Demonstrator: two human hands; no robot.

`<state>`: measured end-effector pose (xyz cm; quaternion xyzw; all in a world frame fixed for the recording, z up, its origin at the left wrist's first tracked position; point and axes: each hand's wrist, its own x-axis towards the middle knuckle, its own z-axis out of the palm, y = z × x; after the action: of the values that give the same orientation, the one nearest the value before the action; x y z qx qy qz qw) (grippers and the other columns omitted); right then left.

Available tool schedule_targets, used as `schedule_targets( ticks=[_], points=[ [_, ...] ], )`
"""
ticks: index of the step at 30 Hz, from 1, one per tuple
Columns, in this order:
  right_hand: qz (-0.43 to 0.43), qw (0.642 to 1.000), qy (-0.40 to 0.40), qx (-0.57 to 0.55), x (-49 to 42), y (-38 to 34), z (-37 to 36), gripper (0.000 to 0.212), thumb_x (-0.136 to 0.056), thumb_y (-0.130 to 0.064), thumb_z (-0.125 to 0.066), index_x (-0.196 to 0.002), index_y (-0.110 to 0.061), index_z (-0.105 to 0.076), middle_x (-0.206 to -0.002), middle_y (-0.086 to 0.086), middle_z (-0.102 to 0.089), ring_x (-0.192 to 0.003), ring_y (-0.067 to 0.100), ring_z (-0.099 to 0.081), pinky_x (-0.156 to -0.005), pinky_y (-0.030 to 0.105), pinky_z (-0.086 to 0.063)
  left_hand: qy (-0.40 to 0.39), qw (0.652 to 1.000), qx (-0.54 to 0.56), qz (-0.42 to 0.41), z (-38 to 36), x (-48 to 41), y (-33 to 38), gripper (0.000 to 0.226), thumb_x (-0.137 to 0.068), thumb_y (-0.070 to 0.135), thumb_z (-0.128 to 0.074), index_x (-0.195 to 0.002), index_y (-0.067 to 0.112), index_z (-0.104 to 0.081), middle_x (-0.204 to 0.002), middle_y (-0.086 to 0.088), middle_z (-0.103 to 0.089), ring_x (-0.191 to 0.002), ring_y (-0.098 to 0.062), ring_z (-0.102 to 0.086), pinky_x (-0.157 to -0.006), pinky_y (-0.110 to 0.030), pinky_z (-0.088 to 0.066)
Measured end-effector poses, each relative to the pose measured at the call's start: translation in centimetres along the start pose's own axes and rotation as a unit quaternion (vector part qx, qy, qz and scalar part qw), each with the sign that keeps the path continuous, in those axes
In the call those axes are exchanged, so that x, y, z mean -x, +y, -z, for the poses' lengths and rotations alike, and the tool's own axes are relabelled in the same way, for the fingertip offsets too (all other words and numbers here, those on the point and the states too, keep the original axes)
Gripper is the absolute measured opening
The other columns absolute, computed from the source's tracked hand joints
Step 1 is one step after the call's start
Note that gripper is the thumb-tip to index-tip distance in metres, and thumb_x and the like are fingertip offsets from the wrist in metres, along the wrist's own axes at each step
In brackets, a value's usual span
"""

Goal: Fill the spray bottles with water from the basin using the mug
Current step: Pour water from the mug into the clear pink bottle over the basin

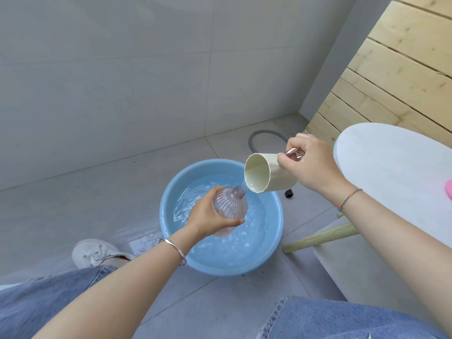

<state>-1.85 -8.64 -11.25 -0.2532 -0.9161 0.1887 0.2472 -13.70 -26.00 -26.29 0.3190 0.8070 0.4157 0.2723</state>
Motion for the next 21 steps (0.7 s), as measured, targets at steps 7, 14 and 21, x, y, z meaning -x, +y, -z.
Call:
schedule_targets(
  ticks=[7,14,21],
  points=[
    [0.023,0.999,-0.007,0.028,0.1,-0.5,-0.2,0.026,-0.077,-0.011,-0.064,-0.059,-0.001,-0.047,-0.062,0.001,-0.039,-0.072,0.021,-0.038,-0.056,0.018,-0.028,0.000,1.000,-0.002,0.002,-0.2,-0.1,0.1,0.090,-0.056,0.048,-0.091,-0.133,0.035,-0.046,-0.118,0.019,-0.055,-0.111,-0.008,-0.052,-0.093,-0.025,-0.042],
    [0.051,0.997,-0.011,0.052,0.3,-1.0,-0.4,0.029,-0.076,-0.010,-0.064,-0.058,-0.007,-0.043,-0.060,-0.004,-0.033,-0.070,0.019,-0.033,-0.059,0.026,-0.022,0.000,1.000,-0.001,0.003,-0.3,-0.2,0.0,0.092,-0.055,0.049,-0.091,-0.133,0.036,-0.045,-0.121,0.019,-0.055,-0.113,-0.009,-0.053,-0.093,-0.025,-0.042],
    [0.104,0.993,-0.011,0.054,0.2,-1.1,-0.8,0.027,-0.074,-0.017,-0.060,-0.057,-0.014,-0.039,-0.060,-0.008,-0.031,-0.068,0.019,-0.031,-0.066,0.033,-0.030,0.005,1.000,-0.010,0.003,-0.3,-0.2,-0.2,0.091,-0.055,0.049,-0.090,-0.133,0.034,-0.046,-0.119,0.019,-0.056,-0.110,-0.008,-0.052,-0.090,-0.024,-0.042]
  ],
)
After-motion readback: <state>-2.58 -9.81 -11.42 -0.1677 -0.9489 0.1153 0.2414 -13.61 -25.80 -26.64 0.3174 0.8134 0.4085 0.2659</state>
